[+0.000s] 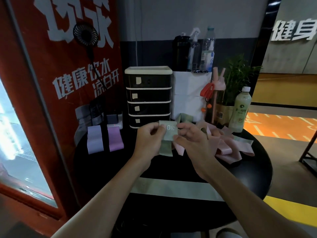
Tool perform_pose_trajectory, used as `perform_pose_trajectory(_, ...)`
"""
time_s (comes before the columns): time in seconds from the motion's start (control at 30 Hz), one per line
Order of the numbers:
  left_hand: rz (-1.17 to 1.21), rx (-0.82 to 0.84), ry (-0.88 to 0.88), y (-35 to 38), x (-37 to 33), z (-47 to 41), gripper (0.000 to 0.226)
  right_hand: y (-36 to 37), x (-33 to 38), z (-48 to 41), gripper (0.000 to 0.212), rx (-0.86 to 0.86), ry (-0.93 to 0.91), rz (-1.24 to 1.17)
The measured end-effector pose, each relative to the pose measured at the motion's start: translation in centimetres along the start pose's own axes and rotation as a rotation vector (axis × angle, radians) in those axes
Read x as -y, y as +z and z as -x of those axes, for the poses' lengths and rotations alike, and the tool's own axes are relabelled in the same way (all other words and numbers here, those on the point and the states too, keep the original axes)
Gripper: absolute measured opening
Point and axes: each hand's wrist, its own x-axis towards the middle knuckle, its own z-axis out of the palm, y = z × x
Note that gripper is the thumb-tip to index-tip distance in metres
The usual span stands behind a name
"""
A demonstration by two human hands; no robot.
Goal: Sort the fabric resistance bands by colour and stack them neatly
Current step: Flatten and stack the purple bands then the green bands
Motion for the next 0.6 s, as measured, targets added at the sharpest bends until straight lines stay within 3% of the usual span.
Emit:
perform_pose_trajectory(0.2, -0.06, 0.103, 0.106, -1.7, -2.6, -1.7, 0.022, -1.6, 1.4, -0.9, 0.019, -0.051, -0.098, 0.175)
perform_pose_trajectory(0.33, -0.151, 0.227, 0.172, -2.6, -4.5, -2.6, 0.027, -2.5, 2.8, -2.1, 0.03, 0.033, -0.161, 0.272)
perform_pose_trajectory(0.6, -0.247, 0.527, 0.215, -3.0, -5.8, -2.5, 0.02, -2.5, 3.1, -2.2, 0.037, 0.25, -0.034, 0.052)
